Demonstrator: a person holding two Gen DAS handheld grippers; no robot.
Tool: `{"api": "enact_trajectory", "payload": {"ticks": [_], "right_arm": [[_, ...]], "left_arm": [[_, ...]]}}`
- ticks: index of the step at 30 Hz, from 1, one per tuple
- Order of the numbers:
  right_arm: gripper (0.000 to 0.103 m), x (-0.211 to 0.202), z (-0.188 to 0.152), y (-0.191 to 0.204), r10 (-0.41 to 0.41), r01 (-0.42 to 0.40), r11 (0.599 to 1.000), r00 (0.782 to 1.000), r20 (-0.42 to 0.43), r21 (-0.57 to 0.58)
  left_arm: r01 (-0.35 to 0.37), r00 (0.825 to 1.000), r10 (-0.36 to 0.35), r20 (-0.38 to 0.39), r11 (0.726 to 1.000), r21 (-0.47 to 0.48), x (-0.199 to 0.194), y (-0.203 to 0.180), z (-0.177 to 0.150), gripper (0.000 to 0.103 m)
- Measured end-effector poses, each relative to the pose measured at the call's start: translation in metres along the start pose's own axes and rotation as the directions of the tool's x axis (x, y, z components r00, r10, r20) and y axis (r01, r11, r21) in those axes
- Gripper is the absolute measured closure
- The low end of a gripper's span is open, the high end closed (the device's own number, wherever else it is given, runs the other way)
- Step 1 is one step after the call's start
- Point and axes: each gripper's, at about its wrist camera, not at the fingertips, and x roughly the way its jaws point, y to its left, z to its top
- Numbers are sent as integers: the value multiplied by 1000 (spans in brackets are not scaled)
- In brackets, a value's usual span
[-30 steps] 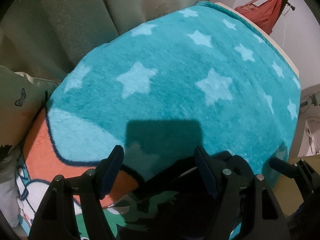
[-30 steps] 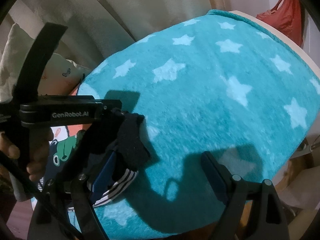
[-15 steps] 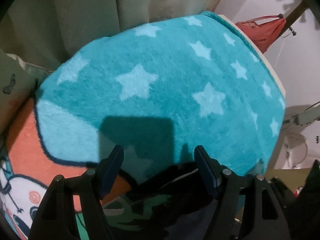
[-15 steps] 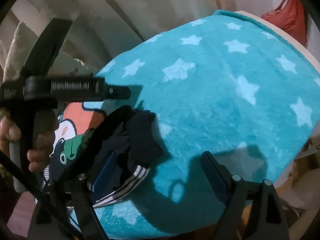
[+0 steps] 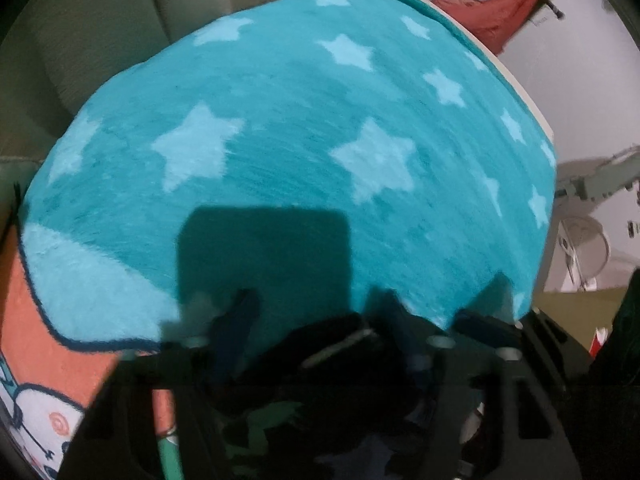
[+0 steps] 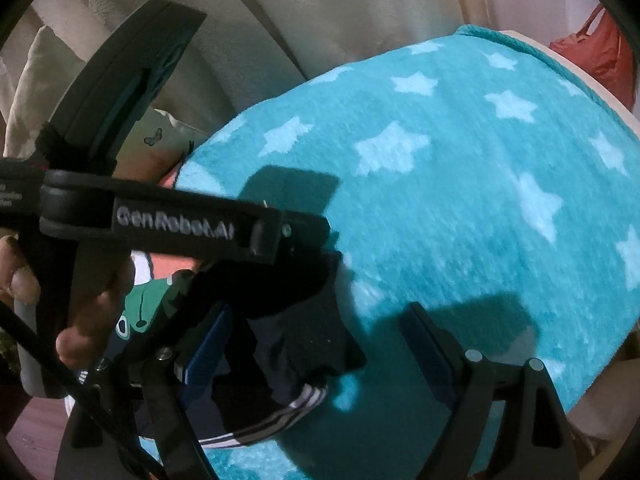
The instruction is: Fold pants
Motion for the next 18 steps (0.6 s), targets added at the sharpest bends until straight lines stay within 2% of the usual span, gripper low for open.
{"api": "enact_trajectory", "payload": {"ticks": [1, 2, 4, 5, 6, 9, 12, 18], "right_arm": [[19, 1, 1, 0, 4, -4, 1000, 1000, 1, -2], [25, 1, 2, 1, 4, -4, 1000, 1000, 1, -4], [42, 0, 3, 3, 12, -12, 1000, 1000, 3, -9], [58, 0, 4, 5, 37, -37, 999, 999, 0, -9], [67, 3, 6, 5, 55, -55, 998, 998, -6, -5], [74, 0, 10, 12, 86, -86, 996, 996, -11, 7], [75, -11, 9, 23, 89, -89, 996, 996, 7, -8], [77, -30, 1, 65, 91, -89, 993, 996, 18, -82]], "left_arm": [[27, 1000, -27, -11, 1000, 0, 0, -2, -1, 97], [59, 998, -59, -24, 998, -10, 0, -3, -2, 98], [38, 999, -38, -3, 999, 0, -5, -7, -5, 98], [31, 1000, -31, 5, 1000, -2, -7, -7, -7, 98], [29, 1000, -29, 11, 1000, -9, -10, -7, -8, 98], [32, 999, -31, 43, 999, -26, -24, -3, -13, 98], [55, 995, -52, 84, 998, -30, -40, 1, -15, 98], [106, 980, -90, 175, 991, -84, -76, 25, -52, 98]]}}
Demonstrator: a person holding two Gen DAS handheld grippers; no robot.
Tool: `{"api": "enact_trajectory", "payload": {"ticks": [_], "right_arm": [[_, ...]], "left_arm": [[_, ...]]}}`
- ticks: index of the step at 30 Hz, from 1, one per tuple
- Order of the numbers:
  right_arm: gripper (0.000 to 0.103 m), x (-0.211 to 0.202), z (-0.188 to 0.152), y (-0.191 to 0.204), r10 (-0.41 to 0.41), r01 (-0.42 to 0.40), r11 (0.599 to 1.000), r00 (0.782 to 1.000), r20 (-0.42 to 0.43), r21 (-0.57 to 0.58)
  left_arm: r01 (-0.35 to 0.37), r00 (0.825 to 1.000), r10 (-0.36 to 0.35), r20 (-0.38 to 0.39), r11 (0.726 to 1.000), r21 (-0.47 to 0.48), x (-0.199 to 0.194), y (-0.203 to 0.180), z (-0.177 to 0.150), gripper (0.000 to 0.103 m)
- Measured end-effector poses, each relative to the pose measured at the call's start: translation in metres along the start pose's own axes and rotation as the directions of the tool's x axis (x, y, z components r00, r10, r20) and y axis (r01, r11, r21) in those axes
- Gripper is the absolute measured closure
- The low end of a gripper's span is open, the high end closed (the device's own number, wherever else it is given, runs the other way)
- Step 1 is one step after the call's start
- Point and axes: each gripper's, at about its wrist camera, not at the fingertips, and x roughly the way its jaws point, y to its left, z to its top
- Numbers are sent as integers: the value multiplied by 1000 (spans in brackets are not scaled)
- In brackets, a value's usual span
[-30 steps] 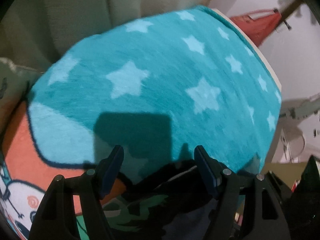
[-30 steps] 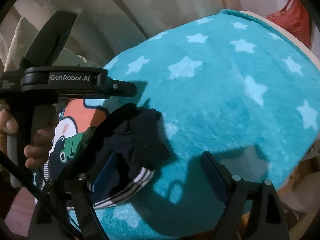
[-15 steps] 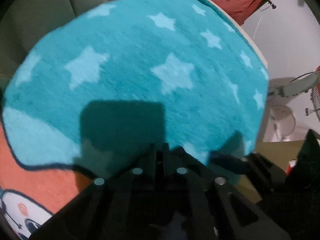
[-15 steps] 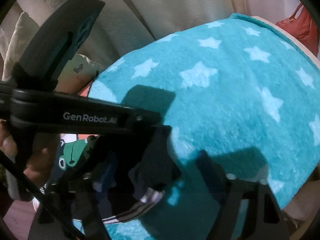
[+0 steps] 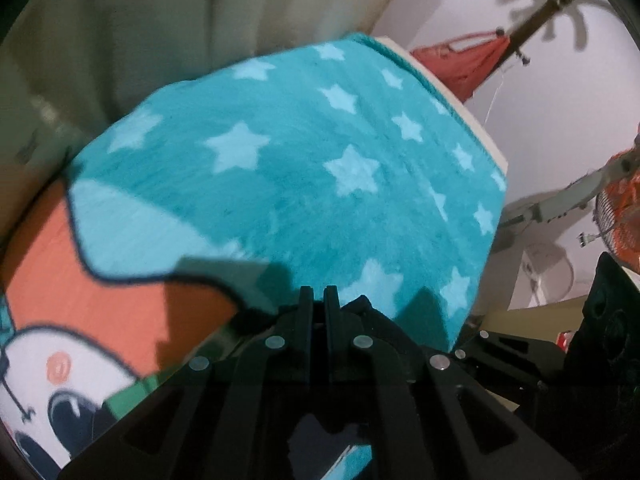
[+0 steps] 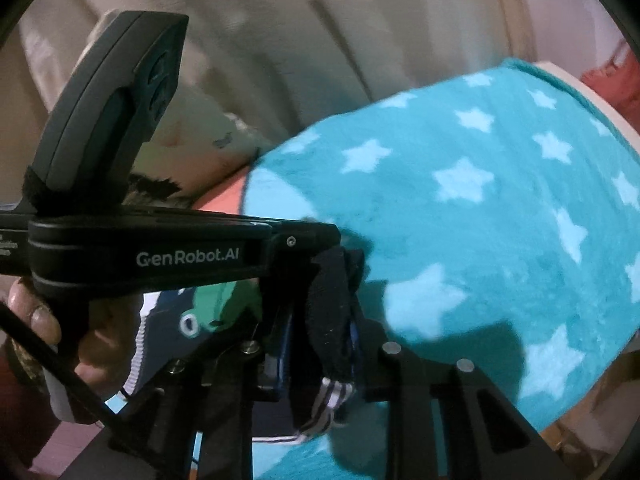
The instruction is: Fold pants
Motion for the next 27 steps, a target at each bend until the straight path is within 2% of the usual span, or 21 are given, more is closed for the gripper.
{"api": "enact_trajectory", "payload": {"ticks": [7, 16, 20, 22, 25, 27], "right_arm": [[77, 5, -17, 58, 8, -12, 994, 999, -40, -110], [76, 47, -54, 113, -11, -20, 978, 989, -146, -210], [68, 57, -69, 127, -7, -37, 971, 984, -181, -235], [64, 56, -74, 135, -6, -41, 969, 982, -187, -245], [64, 40, -74, 139, 12, -54, 969, 985, -174, -243], [58, 19, -70, 135, 23, -53, 974, 990, -139, -218]], "left_arm": [[21, 998, -14, 55, 991, -131, -28, 48, -52, 98], [-4, 999, 16, 37, 956, -293, -39, 111, -112, 98], [-5, 998, 29, 63, 940, -340, -58, 128, -133, 95], [-15, 996, 44, 74, 933, -360, -67, 135, -140, 90], [-31, 993, 72, 91, 920, -391, -80, 147, -150, 89], [-33, 992, 81, 101, 913, -407, -87, 152, -154, 89]]}}
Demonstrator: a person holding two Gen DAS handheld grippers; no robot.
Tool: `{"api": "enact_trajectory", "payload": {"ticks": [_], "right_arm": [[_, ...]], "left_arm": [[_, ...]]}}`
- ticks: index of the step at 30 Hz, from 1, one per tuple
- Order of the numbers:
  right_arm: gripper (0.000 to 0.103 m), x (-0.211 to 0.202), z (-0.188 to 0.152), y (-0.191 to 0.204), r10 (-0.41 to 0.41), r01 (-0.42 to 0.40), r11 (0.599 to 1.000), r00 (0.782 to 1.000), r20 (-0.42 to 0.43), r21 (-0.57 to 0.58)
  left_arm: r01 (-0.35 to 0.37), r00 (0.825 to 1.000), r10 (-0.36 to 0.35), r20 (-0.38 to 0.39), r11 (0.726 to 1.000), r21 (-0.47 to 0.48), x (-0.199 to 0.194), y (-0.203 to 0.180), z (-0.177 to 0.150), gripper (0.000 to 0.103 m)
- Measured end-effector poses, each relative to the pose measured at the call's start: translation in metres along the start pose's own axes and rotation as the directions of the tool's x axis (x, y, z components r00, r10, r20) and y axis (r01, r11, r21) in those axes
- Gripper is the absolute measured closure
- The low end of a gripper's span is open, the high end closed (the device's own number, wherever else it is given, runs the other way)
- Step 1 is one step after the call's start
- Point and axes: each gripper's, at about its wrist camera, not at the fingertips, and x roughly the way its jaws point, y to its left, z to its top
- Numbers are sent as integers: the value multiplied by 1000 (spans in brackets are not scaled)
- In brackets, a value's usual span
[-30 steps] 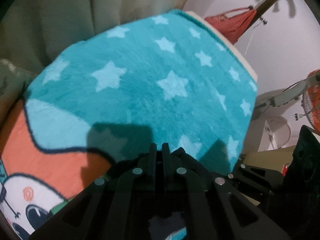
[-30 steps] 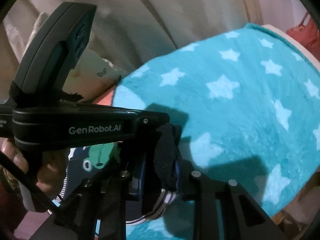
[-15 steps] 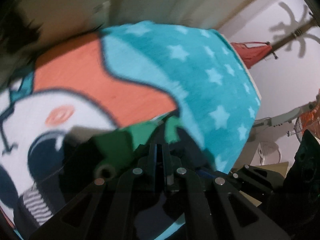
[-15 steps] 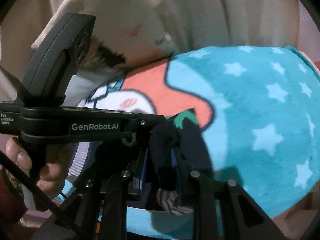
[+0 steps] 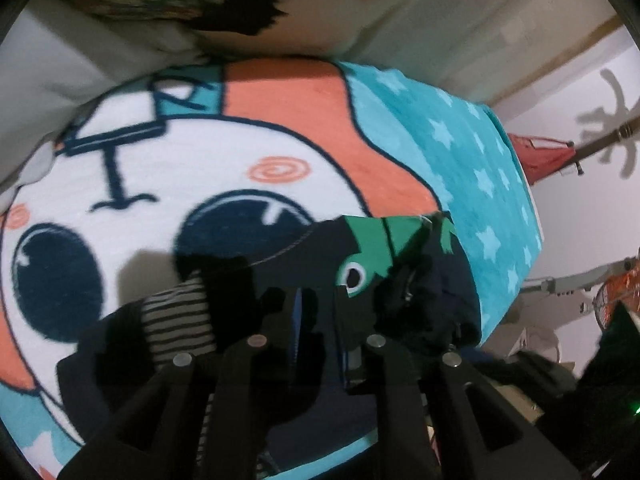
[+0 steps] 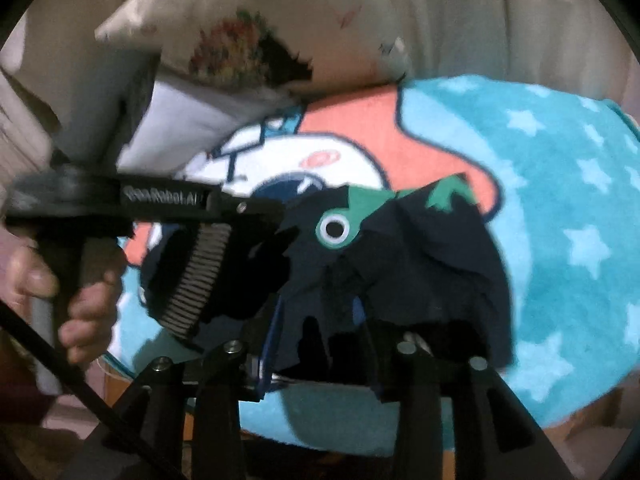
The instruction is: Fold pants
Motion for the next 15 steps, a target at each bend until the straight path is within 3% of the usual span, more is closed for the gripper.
{"api": "enact_trajectory", "payload": {"ticks": [6, 8, 11, 15], "right_arm": [[55, -40, 11, -35, -97, 81, 987, 989, 113, 138], [56, -36, 15, -43, -123, 105, 982, 987, 105, 157], [72, -19, 18, -45, -125, 111, 980, 989, 77, 163], [72, 12, 18, -43, -51, 47, 983, 999, 17, 176]], "left_arm": [[15, 1000, -14, 7, 1000, -19, 0, 1, -4, 82], [22, 1000, -22, -3, 1000, -22, 4, -1, -6, 78], [11, 1000, -12, -19, 1000, -12, 10, -5, -9, 78], [-8, 1000, 7, -8, 999, -37, 9, -2, -10, 78]]}}
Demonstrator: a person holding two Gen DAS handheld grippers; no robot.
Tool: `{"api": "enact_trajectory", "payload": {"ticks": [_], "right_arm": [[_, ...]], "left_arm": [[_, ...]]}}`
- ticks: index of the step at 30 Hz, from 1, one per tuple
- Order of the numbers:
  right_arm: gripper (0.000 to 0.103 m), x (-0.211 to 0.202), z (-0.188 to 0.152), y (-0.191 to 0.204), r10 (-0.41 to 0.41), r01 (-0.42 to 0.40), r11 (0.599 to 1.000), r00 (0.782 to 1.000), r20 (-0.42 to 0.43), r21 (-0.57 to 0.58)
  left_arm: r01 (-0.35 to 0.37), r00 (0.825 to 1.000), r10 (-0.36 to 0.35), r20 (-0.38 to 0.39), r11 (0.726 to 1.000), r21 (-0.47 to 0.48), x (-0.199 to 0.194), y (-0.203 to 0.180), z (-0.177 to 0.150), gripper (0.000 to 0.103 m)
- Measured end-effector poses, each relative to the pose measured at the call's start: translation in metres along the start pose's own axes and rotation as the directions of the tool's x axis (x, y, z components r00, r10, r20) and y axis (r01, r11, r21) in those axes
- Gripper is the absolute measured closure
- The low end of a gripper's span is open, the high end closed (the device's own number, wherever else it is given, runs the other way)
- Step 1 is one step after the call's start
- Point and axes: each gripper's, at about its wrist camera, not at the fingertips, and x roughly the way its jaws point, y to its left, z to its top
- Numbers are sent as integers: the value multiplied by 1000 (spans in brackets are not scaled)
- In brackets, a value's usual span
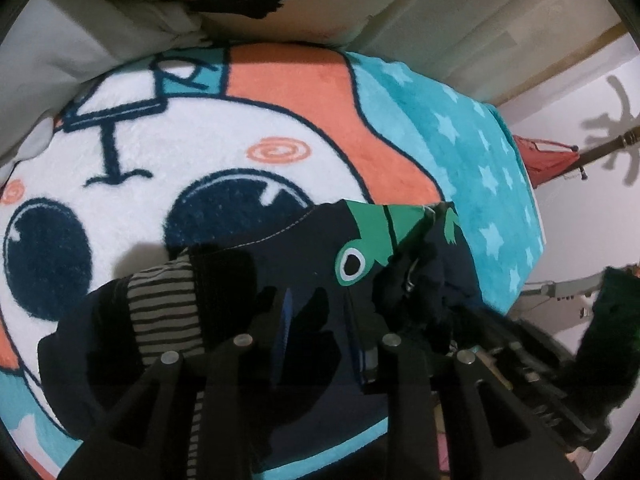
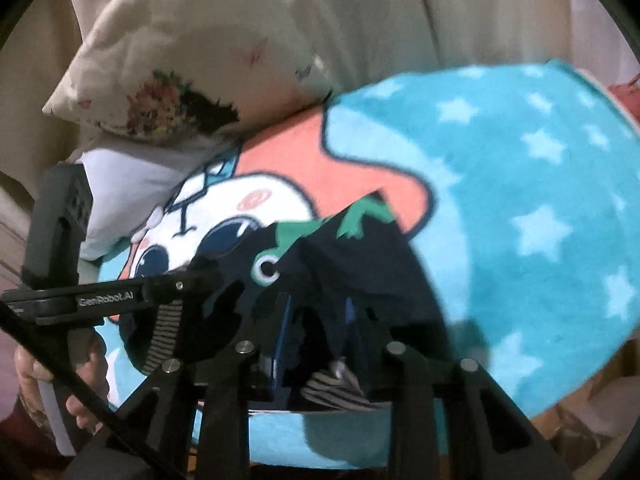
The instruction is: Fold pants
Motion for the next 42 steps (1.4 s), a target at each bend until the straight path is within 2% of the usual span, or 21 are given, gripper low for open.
{"api": "enact_trajectory", "payload": {"ticks": [5, 7, 9, 12, 15, 18, 22, 25, 30, 35, 37, 42], "right_arm": [[70, 40, -7, 8, 63, -62, 998, 992, -107, 11], [65, 45, -9, 11, 67, -68, 998, 990, -121, 0], [50, 50, -8, 10, 82, -83, 997, 988, -131, -7], [50, 44, -5, 13, 55, -60, 997, 991, -124, -39], [50, 17, 2, 15, 41, -42, 998, 999, -29, -48], [50, 4, 10, 14, 44, -44, 998, 999, 14, -40], [50, 27, 17, 10, 13, -14, 1000, 999, -34, -28], [50, 55, 12, 3, 17, -16, 1000, 994, -110, 6], [50, 43, 16, 9, 9, -8, 1000, 997, -80, 18], [50, 23, 20, 44, 31, -34, 997, 999, -45, -65], [50, 24, 20, 63, 64, -70, 993, 996, -64, -99], [50, 49, 16, 118, 133, -161, 973, 977, -164, -166]], "left_arm": [[-66, 997, 67, 33, 997, -27, -9, 8, -4, 71], [-96, 994, 98, 41, 995, -34, -11, 11, -7, 70], [-115, 992, 117, 38, 992, -48, -11, 15, -10, 70], [-130, 990, 132, 40, 990, -57, -13, 16, -15, 70], [-156, 986, 159, 59, 987, -47, -18, 14, -19, 70], [-181, 980, 183, 72, 983, -33, -22, 12, -22, 68], [-200, 977, 201, 72, 979, -28, -25, 12, -25, 67], [-214, 972, 216, 91, 976, -33, -36, 16, -27, 67], [-219, 958, 235, 168, 970, -107, -77, 45, -33, 61], [-224, 944, 268, 193, 949, -224, -104, 89, -53, 60], [-229, 941, 283, 184, 936, -266, -106, 106, -63, 60], [-213, 951, 272, 147, 922, -325, -101, 135, -90, 60]]}}
